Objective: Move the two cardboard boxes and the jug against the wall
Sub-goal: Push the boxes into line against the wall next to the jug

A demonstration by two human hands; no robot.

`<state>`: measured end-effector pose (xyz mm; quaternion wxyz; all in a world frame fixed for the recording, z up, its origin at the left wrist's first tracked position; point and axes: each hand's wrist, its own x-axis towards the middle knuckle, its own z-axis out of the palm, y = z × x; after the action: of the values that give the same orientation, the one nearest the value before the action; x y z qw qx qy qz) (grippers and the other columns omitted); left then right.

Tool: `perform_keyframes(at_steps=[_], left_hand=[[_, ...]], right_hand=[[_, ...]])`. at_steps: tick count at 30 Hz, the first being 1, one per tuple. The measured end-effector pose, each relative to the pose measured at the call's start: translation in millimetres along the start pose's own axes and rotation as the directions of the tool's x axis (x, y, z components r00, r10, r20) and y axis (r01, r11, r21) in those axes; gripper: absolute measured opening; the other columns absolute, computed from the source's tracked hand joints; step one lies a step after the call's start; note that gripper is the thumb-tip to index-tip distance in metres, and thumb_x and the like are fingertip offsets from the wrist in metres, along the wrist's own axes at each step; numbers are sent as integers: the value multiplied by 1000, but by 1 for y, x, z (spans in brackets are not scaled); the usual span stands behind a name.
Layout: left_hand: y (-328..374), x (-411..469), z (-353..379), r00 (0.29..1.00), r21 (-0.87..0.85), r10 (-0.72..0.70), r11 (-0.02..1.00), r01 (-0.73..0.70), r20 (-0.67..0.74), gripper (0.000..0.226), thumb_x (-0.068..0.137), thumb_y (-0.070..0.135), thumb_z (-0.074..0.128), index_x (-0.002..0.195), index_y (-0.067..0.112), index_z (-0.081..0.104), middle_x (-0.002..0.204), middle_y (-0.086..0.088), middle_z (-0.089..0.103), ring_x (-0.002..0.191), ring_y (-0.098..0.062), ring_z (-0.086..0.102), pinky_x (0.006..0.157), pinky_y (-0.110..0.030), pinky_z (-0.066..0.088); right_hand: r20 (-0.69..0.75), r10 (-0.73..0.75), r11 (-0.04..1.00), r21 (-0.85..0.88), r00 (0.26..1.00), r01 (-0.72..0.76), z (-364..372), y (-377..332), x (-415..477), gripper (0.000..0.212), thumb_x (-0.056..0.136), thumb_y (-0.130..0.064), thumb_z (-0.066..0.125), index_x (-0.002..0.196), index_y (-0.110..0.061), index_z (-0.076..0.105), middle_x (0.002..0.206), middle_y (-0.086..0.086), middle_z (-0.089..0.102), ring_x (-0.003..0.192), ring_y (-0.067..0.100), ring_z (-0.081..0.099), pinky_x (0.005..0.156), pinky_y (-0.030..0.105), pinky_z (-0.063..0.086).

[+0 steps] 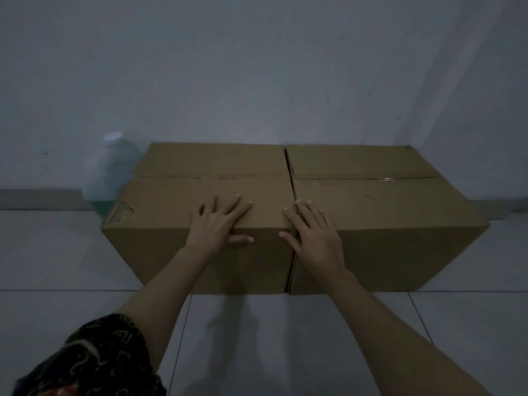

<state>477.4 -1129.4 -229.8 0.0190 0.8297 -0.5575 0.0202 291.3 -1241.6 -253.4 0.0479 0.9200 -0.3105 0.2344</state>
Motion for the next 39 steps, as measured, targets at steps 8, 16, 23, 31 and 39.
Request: perform_keyframes(at_steps=[8,16,23,31,39], left_hand=[[-78,-41,-16,875,-248,-370,921,300,-313,84,77,75,38,137,15,43,146,-13,41,137,-35,32,109,-58,16],[-117,-66,3,682,-721,-728,506,473,-64,96,71,54,69,142,8,23,140,-25,27,127,-46,35,105,-55,34],[-118,-68,-1,712,-719,-698,531,449,-71,94,72,55,69,141,8,26,137,-21,33,125,-40,40,100,-51,38],[-190,-89,-22,810,-874,-581,350,337,79,48,89,40,57,127,12,53,118,-9,60,109,-29,59,93,-43,51],[-260,-32,-31,744,-811,-667,414,413,38,66,88,41,58,140,6,35,139,-15,47,125,-35,48,95,-41,42]], right_hand=[[21,-143,989,-45,990,144,8,-56,20,53,87,-54,38,114,-21,69,120,6,68,112,26,64,100,42,44],[28,-155,987,-37,988,156,12,-70,25,48,83,-45,41,109,-18,72,112,7,72,103,27,69,85,39,55],[116,-157,988,22,981,155,9,-100,39,50,83,-51,40,108,-22,72,111,6,73,100,28,70,85,37,54],[436,-213,955,281,874,93,18,-192,91,60,93,-61,29,147,-34,27,160,-5,17,148,18,11,119,39,9],[534,-165,966,257,829,27,47,-237,156,64,92,-64,25,150,-37,16,161,-6,4,149,19,-1,119,45,-1]])
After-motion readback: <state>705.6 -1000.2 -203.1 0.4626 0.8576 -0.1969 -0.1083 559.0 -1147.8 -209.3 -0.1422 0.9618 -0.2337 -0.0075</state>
